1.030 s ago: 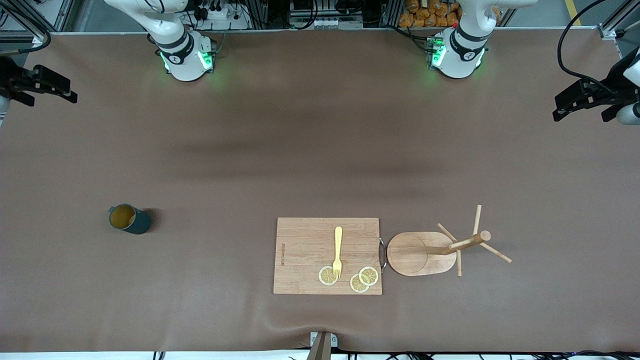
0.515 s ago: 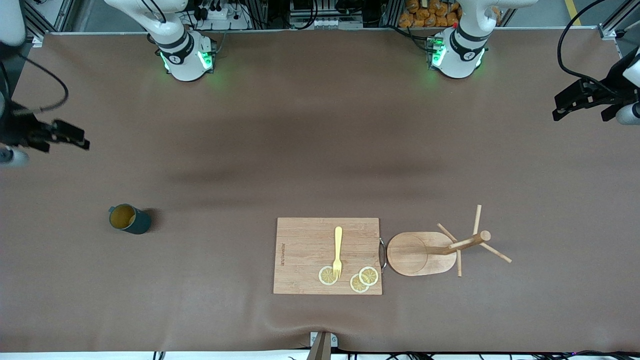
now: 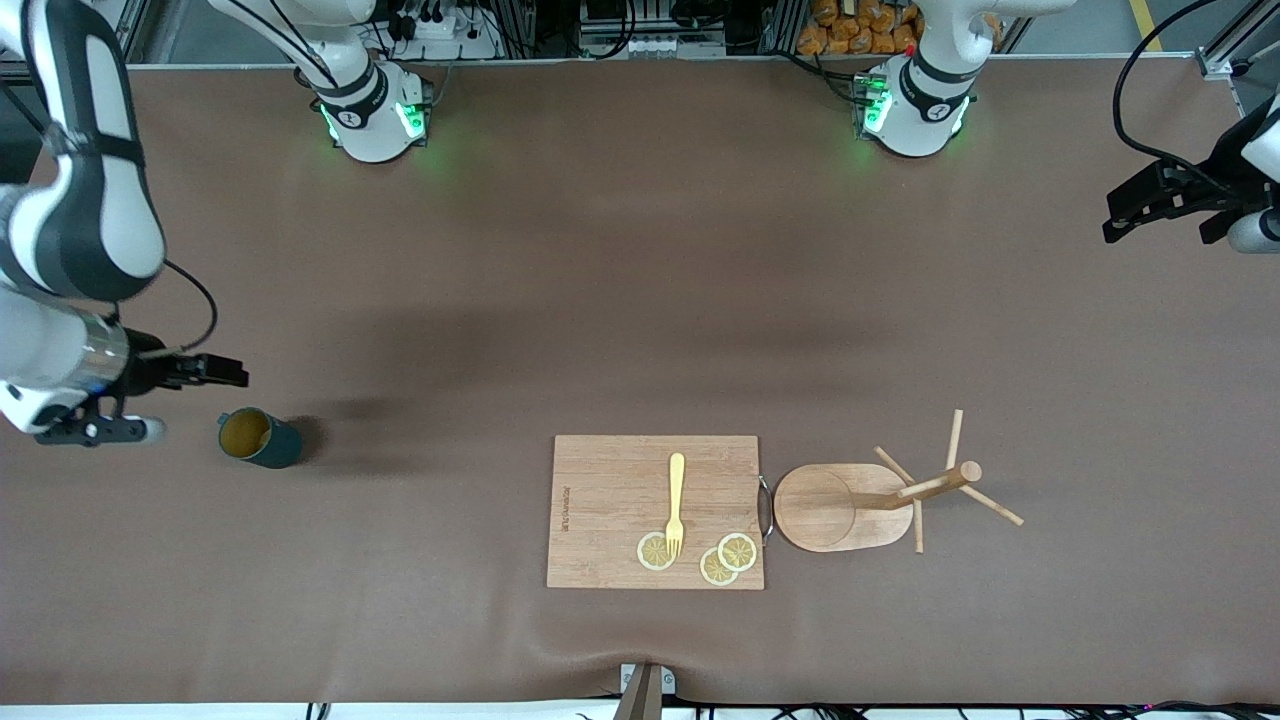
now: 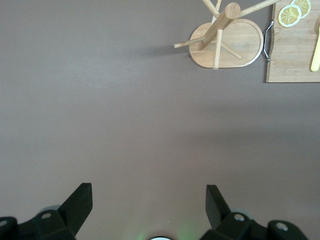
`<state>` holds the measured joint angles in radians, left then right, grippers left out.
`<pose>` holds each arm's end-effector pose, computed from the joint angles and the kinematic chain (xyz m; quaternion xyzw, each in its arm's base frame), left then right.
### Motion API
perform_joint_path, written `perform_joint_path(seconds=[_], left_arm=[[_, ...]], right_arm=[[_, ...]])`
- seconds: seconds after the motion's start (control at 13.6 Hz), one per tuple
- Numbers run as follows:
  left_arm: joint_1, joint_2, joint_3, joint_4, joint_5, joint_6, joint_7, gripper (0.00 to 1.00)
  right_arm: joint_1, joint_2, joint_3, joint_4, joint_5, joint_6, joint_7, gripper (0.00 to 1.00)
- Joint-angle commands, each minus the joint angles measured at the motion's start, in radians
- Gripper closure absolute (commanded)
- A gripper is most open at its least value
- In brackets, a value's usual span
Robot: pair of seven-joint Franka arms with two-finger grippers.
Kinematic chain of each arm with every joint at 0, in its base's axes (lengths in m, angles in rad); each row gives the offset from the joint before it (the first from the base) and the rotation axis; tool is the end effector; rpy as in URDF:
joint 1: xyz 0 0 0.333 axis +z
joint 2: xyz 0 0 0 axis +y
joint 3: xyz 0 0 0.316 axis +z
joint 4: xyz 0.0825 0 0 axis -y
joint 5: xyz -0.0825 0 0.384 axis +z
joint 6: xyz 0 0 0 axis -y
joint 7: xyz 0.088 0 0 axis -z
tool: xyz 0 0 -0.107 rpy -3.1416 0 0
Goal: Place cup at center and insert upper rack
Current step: 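Reach the right gripper down to the teal mug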
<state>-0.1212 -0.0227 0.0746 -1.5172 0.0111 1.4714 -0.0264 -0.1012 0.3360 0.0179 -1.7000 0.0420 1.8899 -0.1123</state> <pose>0.5369 -0.0232 0.6533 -0.9999 0.0096 0.0114 0.0051 0.6318 -0.0506 0.3870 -0.9971 -0.0061 0.0704 0.0294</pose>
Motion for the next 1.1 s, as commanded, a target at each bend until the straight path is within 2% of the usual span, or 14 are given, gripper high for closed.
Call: perform_joint_path(seconds=[0.0, 0.44, 0.88, 0.96, 1.03], left_arm=[[0.006, 0.003, -0.001, 0.008, -0.017, -0.014, 0.013, 0.00], [0.008, 0.003, -0.002, 0.005, -0.017, -0.014, 0.014, 0.00], [0.008, 0.003, -0.002, 0.003, -0.017, -0.014, 0.013, 0.00], [0.008, 0.003, -0.002, 0.003, -0.019, -0.014, 0.013, 0.00], [0.008, 0.003, -0.001, 0.003, -0.019, -0.014, 0.013, 0.00]], right_arm=[[0.001, 0.059, -0.001, -0.006, 0.006, 0.081, 0.008, 0.00], [0.006, 0.181, -0.001, -0.006, 0.004, 0.236, 0.006, 0.00], [0.002, 0.221, -0.001, -0.012, 0.004, 0.252, 0.006, 0.00], [0.001, 0.228, -0.001, -0.020, 0.004, 0.252, 0.006, 0.04], [0.001, 0.235, -0.001, -0.020, 0.004, 0.252, 0.006, 0.13]])
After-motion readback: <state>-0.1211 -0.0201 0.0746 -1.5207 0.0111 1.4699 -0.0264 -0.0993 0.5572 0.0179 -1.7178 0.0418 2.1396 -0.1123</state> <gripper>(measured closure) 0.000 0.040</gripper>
